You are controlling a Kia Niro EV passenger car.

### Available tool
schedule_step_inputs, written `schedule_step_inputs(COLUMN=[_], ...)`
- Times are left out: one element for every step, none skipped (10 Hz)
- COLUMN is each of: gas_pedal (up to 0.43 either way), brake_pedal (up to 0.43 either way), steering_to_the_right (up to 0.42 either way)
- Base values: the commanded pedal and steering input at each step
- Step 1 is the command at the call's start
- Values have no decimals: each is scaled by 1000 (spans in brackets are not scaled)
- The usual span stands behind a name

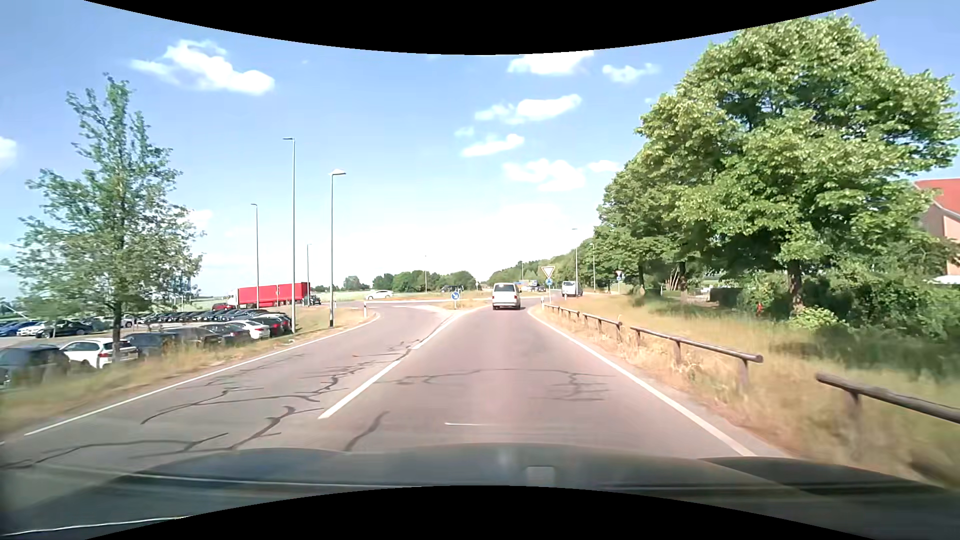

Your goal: Follow the waypoints while adhering to traffic rules and regulations

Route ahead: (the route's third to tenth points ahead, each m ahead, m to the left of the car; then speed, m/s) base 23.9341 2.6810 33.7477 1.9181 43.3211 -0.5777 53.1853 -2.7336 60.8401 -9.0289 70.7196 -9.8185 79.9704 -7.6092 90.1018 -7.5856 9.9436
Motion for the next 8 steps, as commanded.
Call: schedule_step_inputs(gas_pedal=[0, 0, 0, 0, 0, 0, 0, 0], brake_pedal=[6, 6, 18, 49, 98, 171, 189, 220], steering_to_the_right=[-11, -11, -10, -9, -9, -9, -8, -7])
